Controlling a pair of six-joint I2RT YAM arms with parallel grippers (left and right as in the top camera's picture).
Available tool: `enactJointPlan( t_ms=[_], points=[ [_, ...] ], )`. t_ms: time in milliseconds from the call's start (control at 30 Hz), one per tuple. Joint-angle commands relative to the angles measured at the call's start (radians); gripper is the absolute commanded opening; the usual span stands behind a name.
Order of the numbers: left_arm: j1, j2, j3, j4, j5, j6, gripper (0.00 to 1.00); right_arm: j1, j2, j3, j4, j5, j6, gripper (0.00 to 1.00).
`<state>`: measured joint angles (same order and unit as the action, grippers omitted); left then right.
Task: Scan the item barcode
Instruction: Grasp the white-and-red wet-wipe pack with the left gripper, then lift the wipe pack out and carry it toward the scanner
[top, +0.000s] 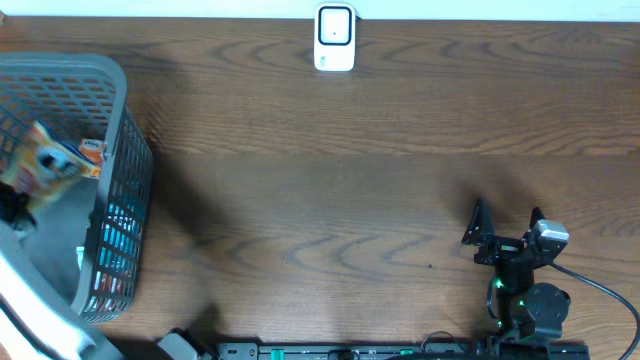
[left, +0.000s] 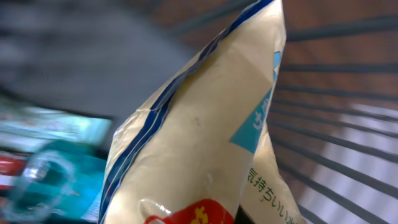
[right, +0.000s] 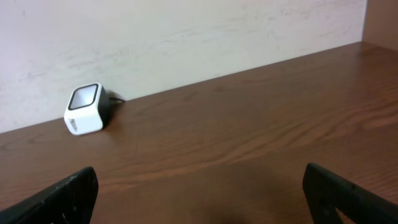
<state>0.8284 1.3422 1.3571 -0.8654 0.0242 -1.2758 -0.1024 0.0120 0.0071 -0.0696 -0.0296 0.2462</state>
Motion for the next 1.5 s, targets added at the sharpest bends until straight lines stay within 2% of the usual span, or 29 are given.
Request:
enactJointPlan(
  t_ms=[0,100,233,300,367,400,567,800,900,1000,1133,1300,1333,1367,1433,1467],
  points=[
    [0.0,-0.167,0.031,0.057,0.014,0.028,0.07,0.006,-0.006,-0.002,-0.003,0.002,0.011,0.99],
    [0.0,-0.286,0.031,0.166,0.083,-0.013,0.07,0.006,-0.006,-0.002,-0.003,0.001,0.011,0.99],
    [-0.031,-0.382,0.031,0.375,0.439,-0.016,0.07,0.006,-0.006,-0.002,-0.003,0.002,0.011,0.99],
    [-0.11,-0.391,0.031,0.491,0.641,-0.014,0.08,0.006,-0.006,-0.002,-0.003,0.002,0.011,0.99],
    [-0.22,-0.384,0.031,0.537,0.719,0.008,0.07,0.006,-0.006,-0.002,-0.003,0.002,0.011,0.99],
    [-0.294,-0.377,0.031,0.539,0.726,0.048,0.07,0.006,-0.006,-0.002,-0.003,0.001,0.011,0.99],
    [-0.69,-0.295,0.025,0.471,0.711,0.4,0.07,0.006,-0.006,-0.002,-0.003,0.002,0.011,0.99],
    [-1.067,-0.063,0.025,0.279,0.555,0.713,0.07,0.006,-0.006,-0.002,-0.003,0.002,0.011,0.99],
    [-1.169,0.077,0.025,0.259,0.462,0.804,0.08,0.006,-0.006,-0.002,-0.003,0.002,0.011,0.99],
    [-1.232,0.206,0.025,0.273,0.407,0.812,0.07,0.006,-0.006,-0.002,-0.003,0.002,0.011,0.99],
    [-1.293,0.389,0.025,0.314,0.393,0.861,0.07,0.006,-0.006,-0.002,-0.003,0.002,0.011,0.99],
    [-1.338,0.563,0.025,0.347,0.354,0.991,0.08,0.006,-0.006,-0.002,-0.003,0.001,0.011,0.99],
    [-1.339,0.574,0.025,0.347,0.321,0.991,0.15,0.006,-0.006,-0.002,-0.003,0.001,0.011,0.99],
    [-1.339,0.578,0.025,0.346,0.287,0.991,0.27,0.006,-0.006,-0.002,-0.003,0.002,0.011,0.99],
    [-1.337,0.574,0.026,0.343,0.22,0.991,0.75,0.006,-0.006,-0.002,-0.003,0.002,0.011,0.99],
    [-1.337,0.567,0.026,0.343,0.193,0.991,0.89,0.006,-0.006,-0.002,-0.003,0.002,0.011,0.99]
  ],
)
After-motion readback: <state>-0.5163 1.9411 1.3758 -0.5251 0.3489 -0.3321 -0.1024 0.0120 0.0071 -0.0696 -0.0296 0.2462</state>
